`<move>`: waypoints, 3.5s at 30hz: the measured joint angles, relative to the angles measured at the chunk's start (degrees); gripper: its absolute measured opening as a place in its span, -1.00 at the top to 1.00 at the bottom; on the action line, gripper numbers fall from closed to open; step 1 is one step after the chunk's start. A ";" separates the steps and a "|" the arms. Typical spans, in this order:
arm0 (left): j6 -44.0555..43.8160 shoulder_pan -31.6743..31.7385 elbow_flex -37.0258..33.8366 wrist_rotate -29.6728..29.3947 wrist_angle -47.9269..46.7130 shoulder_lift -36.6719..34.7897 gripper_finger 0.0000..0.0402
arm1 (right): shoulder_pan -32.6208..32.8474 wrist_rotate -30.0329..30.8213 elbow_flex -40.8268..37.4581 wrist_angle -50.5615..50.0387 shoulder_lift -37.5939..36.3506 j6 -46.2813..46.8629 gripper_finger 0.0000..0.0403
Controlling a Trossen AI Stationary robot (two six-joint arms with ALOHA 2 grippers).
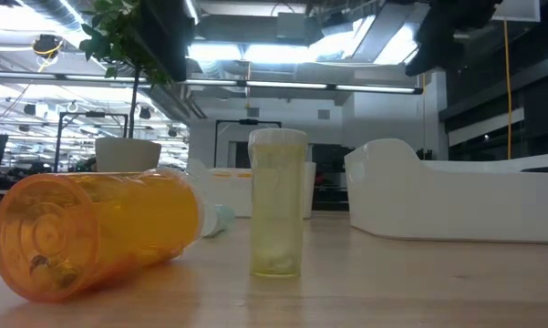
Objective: Pick and place medicine bottles into bin by pill shape (circle, oval)
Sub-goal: Put the large orange pill bottle into the top white bin
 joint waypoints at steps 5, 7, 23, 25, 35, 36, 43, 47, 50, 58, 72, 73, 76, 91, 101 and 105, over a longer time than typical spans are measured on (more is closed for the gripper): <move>-3.79 -2.70 0.00 -9.56 -8.53 0.00 -0.37 | -0.06 3.30 0.00 5.17 0.92 1.33 -0.40; -8.14 -2.87 0.00 -13.72 -16.48 0.00 -0.37 | 0.31 -0.72 -0.02 9.97 2.68 -0.21 -0.40; -24.16 -0.49 -3.50 -23.37 -37.39 -2.82 -0.37 | 8.22 -23.77 20.47 23.74 39.28 -23.67 -0.40; -24.14 0.08 -4.18 -23.91 -37.60 -2.89 -0.37 | 9.10 -24.23 27.03 19.55 43.65 -27.63 -0.40; -23.02 4.03 -9.04 -24.39 -37.84 -2.89 -0.37 | 10.30 -35.97 46.72 15.19 61.68 -25.32 -0.40; -23.01 4.24 -9.37 -24.36 -37.87 -2.87 -0.37 | 10.66 -35.88 48.37 14.77 62.91 -24.93 -0.38; -22.69 4.75 -10.51 -24.35 -37.85 -2.87 -0.37 | 13.12 -31.57 58.25 10.96 69.79 -20.47 -0.22; -22.69 4.88 -10.51 -24.35 -37.83 -2.86 -0.37 | 13.19 -31.21 59.21 10.15 71.56 -16.74 -0.12; -22.70 5.04 -10.51 -24.29 -37.81 -2.86 -0.37 | 13.10 -31.13 59.23 10.52 72.25 -15.27 -0.05; -22.72 5.64 -10.50 -24.29 -37.81 -2.86 -0.37 | 10.63 -25.32 59.21 6.59 73.04 -16.41 0.11; -23.23 5.64 -10.47 -24.33 -37.63 -2.86 -0.37 | 9.08 -21.78 59.14 4.43 74.64 -19.58 0.13; -23.22 5.64 -10.47 -24.33 -37.62 -2.86 -0.37 | 8.79 -22.17 59.64 2.71 74.64 -19.63 0.13; -23.24 5.64 -10.47 -24.32 -37.63 -2.86 -0.37 | 8.07 -21.34 63.03 -5.72 74.64 -20.90 0.13; -23.46 5.60 -10.45 -24.33 -37.57 -2.86 -0.37 | 12.69 -5.87 66.64 -19.61 74.47 -18.19 0.13; -23.72 5.60 -10.45 -24.33 -37.52 -2.86 -0.37 | 17.23 10.88 72.34 -30.49 74.60 -7.64 0.13; -23.74 5.60 -10.45 -24.33 -37.22 -2.86 -0.37 | 17.59 7.55 71.85 -31.98 74.55 -0.18 0.13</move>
